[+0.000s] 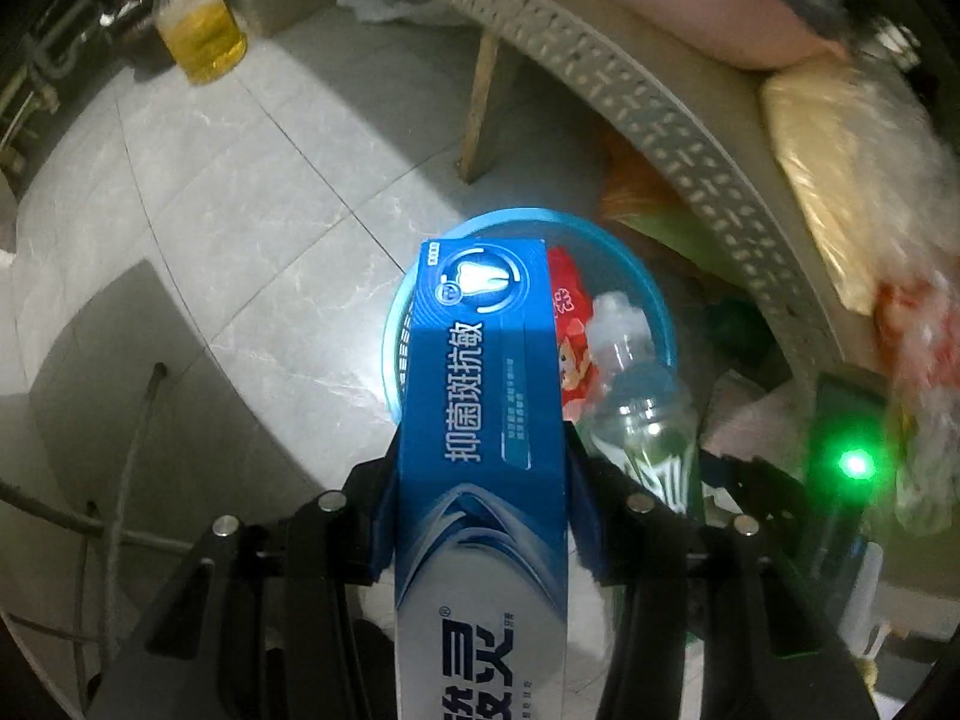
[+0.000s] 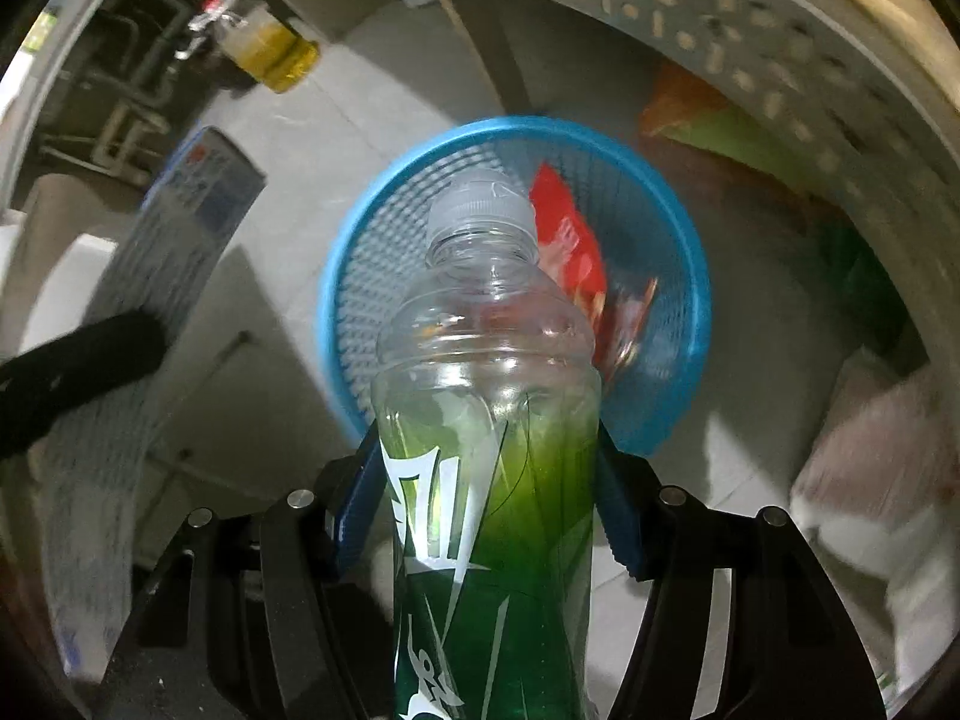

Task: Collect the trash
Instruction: 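Open both tools over the wastebasket to drop the bottle and box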

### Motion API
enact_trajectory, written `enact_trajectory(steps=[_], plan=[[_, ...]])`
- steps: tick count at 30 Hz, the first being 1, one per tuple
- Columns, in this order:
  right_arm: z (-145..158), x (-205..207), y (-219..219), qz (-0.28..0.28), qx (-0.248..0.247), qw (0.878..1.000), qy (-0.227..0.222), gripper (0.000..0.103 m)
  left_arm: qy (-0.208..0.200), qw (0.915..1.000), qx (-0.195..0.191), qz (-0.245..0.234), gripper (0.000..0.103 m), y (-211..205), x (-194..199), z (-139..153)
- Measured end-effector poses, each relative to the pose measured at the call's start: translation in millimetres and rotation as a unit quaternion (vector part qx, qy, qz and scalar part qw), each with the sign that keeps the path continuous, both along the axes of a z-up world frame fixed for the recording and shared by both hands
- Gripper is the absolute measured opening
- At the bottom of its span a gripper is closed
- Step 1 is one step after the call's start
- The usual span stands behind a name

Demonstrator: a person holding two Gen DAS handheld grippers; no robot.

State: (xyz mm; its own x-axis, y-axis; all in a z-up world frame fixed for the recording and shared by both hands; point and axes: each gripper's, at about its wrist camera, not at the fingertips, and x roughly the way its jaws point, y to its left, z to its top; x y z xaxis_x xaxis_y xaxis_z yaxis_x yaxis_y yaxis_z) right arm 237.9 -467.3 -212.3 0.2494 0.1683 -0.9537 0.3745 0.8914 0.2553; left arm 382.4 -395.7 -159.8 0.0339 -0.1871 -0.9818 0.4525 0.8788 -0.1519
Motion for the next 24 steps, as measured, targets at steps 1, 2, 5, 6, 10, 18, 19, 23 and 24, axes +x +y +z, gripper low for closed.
enact_trajectory(steps=[1, 2, 5, 6, 10, 18, 19, 23, 24], plan=[[-4.2, 7.2, -2.4, -0.003, -0.007, 1.0, 0.005, 0.06, 0.005, 1.0, 0.001, 0.005, 0.046, -5.1, 7.1, -5.6], [-8.9, 13.4, -6.0, -0.009, -0.015, 1.0, 0.009, 0.06, 0.007, 1.0, -0.002, 0.007, 0.046, -8.7, 11.2, -8.3], [-16.6, 22.8, -13.3, -0.015, -0.044, 0.999, 0.007, 0.064, 0.014, 0.9999, -0.005, 0.006, 0.046, -20.6, 24.0, -19.5], [-18.1, 23.5, -17.2, -0.016, -0.047, 0.999, 0.003, 0.067, 0.018, 0.9998, -0.004, 0.005, 0.046, -23.8, 27.1, -24.1], [-17.6, 16.3, -25.7, -0.043, -0.054, 0.997, -0.02, 0.07, 0.036, 0.9987, -0.019, 0.03, 0.049, -20.4, 34.7, -32.5], [10.1, -11.8, -20.1, -0.063, -0.112, 0.989, -0.076, 0.071, 0.025, 0.9975, -0.061, 0.025, 0.051, -11.3, 27.7, -9.4], [14.9, -15.3, -18.4, -0.064, -0.121, 0.987, -0.083, 0.071, 0.017, 0.9975, -0.066, 0.021, 0.051, -8.9, 25.7, -0.9], [38.9, -38.9, -3.9, -0.06, -0.147, 0.981, -0.116, 0.071, -0.02, 0.9951, -0.097, 0.004, 0.054, 7.3, 8.7, 40.8], [50.4, -50.8, 3.4, -0.058, -0.153, 0.978, -0.13, 0.072, -0.032, 0.9938, -0.106, -0.002, 0.055, 14.7, 1.3, 54.8]])
